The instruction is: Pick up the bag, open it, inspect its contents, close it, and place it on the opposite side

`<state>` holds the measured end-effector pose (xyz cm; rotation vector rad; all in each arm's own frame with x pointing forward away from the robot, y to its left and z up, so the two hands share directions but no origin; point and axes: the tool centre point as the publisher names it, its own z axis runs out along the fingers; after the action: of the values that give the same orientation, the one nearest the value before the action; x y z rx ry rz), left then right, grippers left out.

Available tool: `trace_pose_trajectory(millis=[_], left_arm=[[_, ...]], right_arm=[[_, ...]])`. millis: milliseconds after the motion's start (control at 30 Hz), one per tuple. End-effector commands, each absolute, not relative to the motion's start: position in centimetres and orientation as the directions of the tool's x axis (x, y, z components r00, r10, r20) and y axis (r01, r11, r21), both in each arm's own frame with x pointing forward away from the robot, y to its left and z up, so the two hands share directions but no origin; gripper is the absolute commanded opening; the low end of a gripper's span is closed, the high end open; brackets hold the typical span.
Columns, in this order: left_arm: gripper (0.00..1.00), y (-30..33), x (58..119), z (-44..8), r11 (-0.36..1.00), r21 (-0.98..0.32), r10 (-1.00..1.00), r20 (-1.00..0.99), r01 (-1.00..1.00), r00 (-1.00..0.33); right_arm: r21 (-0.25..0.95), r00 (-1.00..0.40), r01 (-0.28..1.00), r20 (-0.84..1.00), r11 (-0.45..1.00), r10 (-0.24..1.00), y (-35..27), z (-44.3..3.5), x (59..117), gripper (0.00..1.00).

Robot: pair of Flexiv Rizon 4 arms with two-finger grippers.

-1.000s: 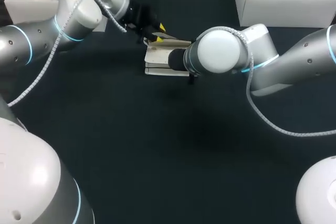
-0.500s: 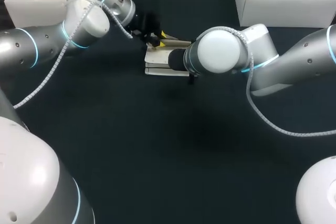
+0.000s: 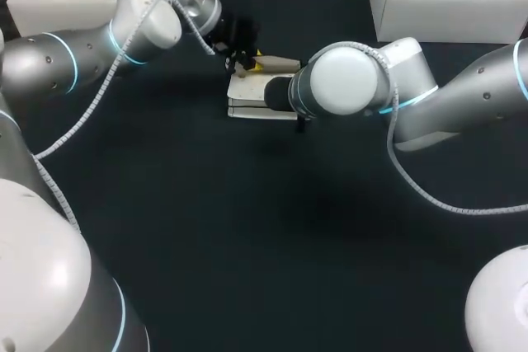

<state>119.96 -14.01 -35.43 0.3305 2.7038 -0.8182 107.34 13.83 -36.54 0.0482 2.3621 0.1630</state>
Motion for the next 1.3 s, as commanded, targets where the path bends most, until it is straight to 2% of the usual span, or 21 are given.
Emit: trace_pose_trajectory(millis=[33,100,133,567,600,633,667,700,733,1067,1300], left_arm=[[0.15,-14.3,120.5,-36.0,0.814,-0.500,0.133,-0.334,0.295,-0.933],[0.08,-14.3,120.6,-36.2,0.820,-0.494,0.134,-0.327,0.290,-0.936],[0.00,-14.3,120.6,-36.2,0.822,-0.490,0.134,-0.328,0.290,-0.935],[0.00,-14.1,120.6,-35.4,0.825,-0.497,0.115,-0.318,0.268,-0.941],[0.00,-14.1,120.5,-35.2,0.826,-0.498,0.112,-0.317,0.266,-0.942],[0.00,-14.1,120.5,-35.0,0.825,-0.499,0.111,-0.318,0.265,-0.942],[0.00,-14.0,120.5,-34.7,0.825,-0.500,0.108,-0.318,0.264,-0.942],[0.00,-14.0,120.4,-34.5,0.824,-0.503,0.104,-0.317,0.260,-0.943],[0.00,-13.9,120.4,-34.2,0.824,-0.505,0.099,-0.317,0.256,-0.943],[0.00,-13.5,120.2,-31.0,0.830,-0.517,0.056,-0.300,0.211,-0.952],[0.00,-13.1,119.3,-28.7,0.820,-0.538,0.044,-0.283,0.197,-0.958]], right_arm=[[0.135,-0.711,-0.015,-0.698,0.991,0.084,13.7,-36.7,107.3,0.00],[0.135,-0.711,-0.015,-0.698,0.991,0.084,13.7,-36.7,107.3,0.00],[0.135,-0.711,-0.015,-0.698,0.991,0.084,13.7,-36.7,107.3,0.00],[0.135,-0.711,-0.015,-0.698,0.991,0.084,13.7,-36.7,107.3,0.00],[0.129,-0.713,-0.010,-0.696,0.992,0.083,13.8,-36.6,107.3,0.04],[0.127,-0.715,-0.007,-0.695,0.992,0.084,13.8,-36.6,107.3,0.38],[0.127,-0.716,-0.004,-0.693,0.992,0.085,13.8,-36.5,107.4,0.53],[0.124,-0.717,-0.001,-0.692,0.992,0.085,13.8,-36.3,107.4,0.98],[0.120,-0.716,0.000,-0.693,0.993,0.084,13.8,-36.0,107.3,1.00],[0.154,-0.691,0.013,-0.713,0.988,0.120,13.4,-32.2,105.9,1.00],[0.144,-0.702,-0.008,-0.705,0.989,0.097,13.9,-29.6,105.6,1.00]])
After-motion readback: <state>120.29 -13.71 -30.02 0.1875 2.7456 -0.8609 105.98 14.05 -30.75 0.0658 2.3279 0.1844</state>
